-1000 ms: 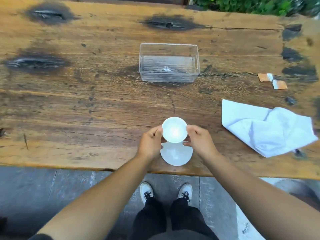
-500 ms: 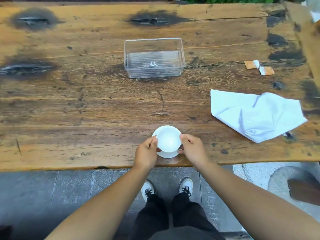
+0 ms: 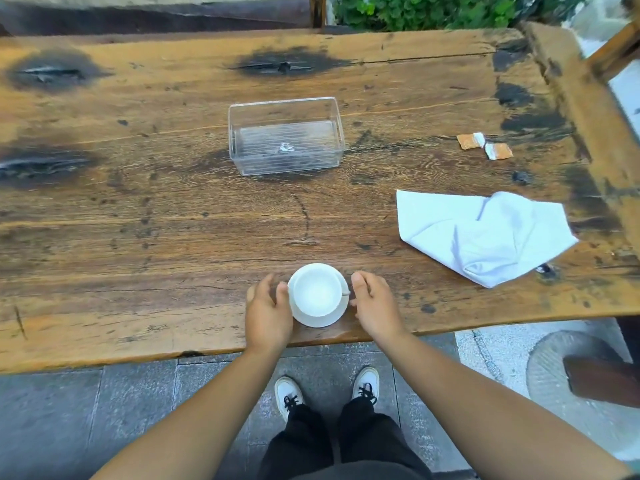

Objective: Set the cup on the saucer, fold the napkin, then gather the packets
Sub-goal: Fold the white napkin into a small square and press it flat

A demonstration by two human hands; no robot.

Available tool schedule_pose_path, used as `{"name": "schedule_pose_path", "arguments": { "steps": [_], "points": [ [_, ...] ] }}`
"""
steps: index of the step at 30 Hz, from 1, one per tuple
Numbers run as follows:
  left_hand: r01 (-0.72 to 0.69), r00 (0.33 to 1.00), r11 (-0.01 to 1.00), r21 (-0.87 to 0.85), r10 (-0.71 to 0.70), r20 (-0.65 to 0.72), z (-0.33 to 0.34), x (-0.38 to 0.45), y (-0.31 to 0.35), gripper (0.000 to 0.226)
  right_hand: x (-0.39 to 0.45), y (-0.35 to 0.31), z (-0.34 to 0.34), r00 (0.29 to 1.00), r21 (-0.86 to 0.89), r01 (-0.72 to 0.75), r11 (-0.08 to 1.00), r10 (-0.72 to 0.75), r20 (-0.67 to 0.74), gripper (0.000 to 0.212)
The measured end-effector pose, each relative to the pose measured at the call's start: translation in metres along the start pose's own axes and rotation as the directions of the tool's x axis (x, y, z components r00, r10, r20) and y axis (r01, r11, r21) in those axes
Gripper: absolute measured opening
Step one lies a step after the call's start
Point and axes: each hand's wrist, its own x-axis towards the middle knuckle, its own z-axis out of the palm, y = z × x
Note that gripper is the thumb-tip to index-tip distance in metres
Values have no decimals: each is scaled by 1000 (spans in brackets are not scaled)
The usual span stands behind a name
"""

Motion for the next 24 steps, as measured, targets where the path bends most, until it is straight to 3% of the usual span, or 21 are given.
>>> {"name": "schedule_pose_path", "arguments": {
  "steps": [3, 6, 10, 14, 18, 21, 24],
  "points": [
    [-175, 982, 980, 96, 181, -61, -4, 2, 33, 38, 2, -3, -38, 993, -18, 79, 997, -81, -84, 31],
    [-391, 916, 905, 168, 401, -25, 16, 0, 87, 36, 10, -1, -100, 966, -76, 156, 985, -168, -196, 21],
    [-603, 797, 767, 218, 576, 180, 76, -8, 158, 37, 33, 20, -201, 933, -150, 141, 979, -182, -311, 16],
    [-717, 688, 647, 259, 597, 414, 162, -10, 197, 37, 80, 67, -302, 917, -298, 57, 953, -168, -361, 20],
    [-785, 611, 521, 335, 566, 553, 257, -5, 229, 42, 149, 110, -373, 965, -492, 16, 870, -143, -222, 30],
    [-865, 502, 293, 407, 507, 700, 314, -2, 249, 47, 191, 129, -397, 987, -659, 140, 739, -159, 31, 43],
    [-903, 410, 70, 425, 440, 799, 349, 7, 262, 42, 222, 139, -403, 940, -785, 337, 520, -231, 250, 62]
  ]
}}
